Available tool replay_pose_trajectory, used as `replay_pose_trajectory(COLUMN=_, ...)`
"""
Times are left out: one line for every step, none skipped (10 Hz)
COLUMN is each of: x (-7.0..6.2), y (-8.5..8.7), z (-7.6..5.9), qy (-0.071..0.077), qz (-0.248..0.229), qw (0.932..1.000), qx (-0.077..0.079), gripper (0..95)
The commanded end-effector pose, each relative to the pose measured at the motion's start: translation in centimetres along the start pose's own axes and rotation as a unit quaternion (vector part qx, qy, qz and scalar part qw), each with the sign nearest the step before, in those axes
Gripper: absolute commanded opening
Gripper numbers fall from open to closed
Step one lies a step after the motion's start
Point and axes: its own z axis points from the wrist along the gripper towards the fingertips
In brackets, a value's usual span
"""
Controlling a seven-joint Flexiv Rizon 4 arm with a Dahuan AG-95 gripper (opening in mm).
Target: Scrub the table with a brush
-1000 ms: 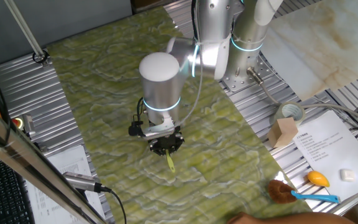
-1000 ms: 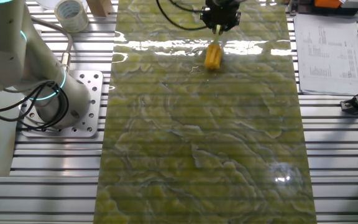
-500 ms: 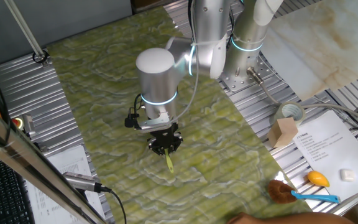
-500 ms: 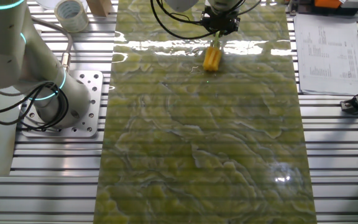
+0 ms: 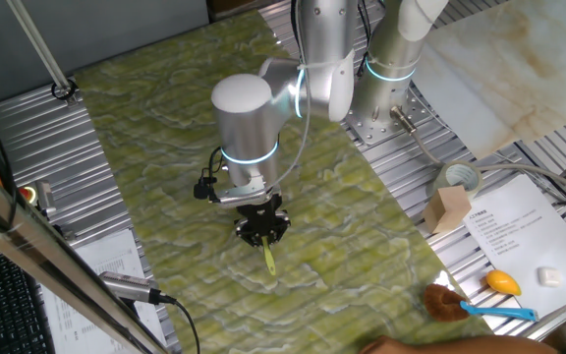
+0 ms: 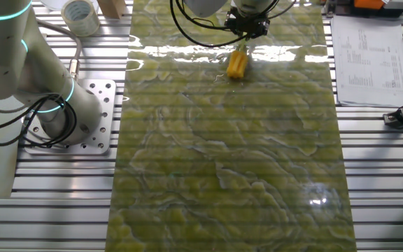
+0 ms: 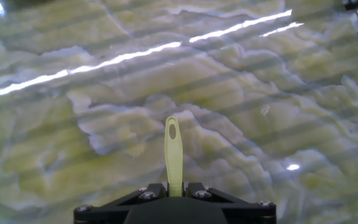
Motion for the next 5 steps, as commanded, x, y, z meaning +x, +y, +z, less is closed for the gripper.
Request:
replay_pose_trajectory(x=-0.2, y=0.0, z=0.3, qy=-0.004, qz=0.009, qw=0.9999, qx=0.003, gripper=0.0)
replay_pose_trajectory(x=-0.4, y=0.1, z=0.4, qy=-0.007, qz=0.014, qw=0.9999, qx=0.003, gripper=0.0)
replay_pose_trajectory(x=-0.7, y=0.3, z=0.6, qy=-0.010, qz=0.028, qw=0.9996, qx=0.006, gripper=0.0)
replay_pose_trajectory(x=-1.2, y=0.5, z=0.6, qy=-0.008, qz=0.034, qw=0.9994, qx=0.008, gripper=0.0)
replay_pose_trajectory(x=-1.5, y=0.6, z=0.5, qy=-0.009, qz=0.041, qw=0.9991, qx=0.008, gripper=0.0)
